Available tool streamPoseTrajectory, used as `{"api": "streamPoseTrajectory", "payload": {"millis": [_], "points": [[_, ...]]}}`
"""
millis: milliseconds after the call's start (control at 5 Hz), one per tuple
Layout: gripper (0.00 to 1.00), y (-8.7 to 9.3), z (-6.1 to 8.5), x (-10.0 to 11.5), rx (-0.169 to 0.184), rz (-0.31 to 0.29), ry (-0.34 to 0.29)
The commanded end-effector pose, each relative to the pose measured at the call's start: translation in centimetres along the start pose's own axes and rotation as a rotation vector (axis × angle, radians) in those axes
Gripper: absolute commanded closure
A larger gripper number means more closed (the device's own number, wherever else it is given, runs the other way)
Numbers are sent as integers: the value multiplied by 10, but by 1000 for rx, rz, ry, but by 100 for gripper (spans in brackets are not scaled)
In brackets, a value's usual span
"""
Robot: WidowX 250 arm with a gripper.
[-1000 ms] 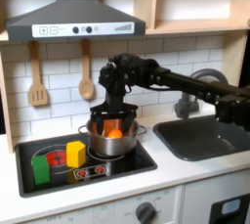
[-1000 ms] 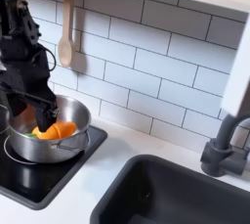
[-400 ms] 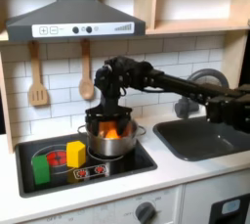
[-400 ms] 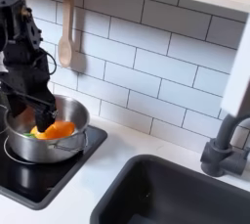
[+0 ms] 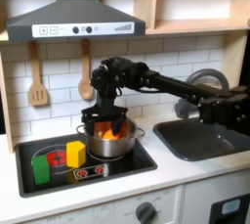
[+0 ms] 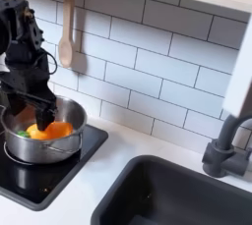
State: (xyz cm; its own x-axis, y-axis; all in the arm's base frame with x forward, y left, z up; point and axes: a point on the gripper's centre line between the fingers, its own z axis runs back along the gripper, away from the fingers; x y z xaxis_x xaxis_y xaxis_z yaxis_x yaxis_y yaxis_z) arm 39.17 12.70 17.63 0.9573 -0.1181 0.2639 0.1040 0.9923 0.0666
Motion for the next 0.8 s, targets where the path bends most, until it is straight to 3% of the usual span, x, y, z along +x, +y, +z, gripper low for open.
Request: {"api": "streamPoseTrajectory", "payload": {"millis": [0, 600], "points": [[0, 10, -1, 11, 14, 35, -4], [0, 28, -2, 25, 39, 102, -16]]}}
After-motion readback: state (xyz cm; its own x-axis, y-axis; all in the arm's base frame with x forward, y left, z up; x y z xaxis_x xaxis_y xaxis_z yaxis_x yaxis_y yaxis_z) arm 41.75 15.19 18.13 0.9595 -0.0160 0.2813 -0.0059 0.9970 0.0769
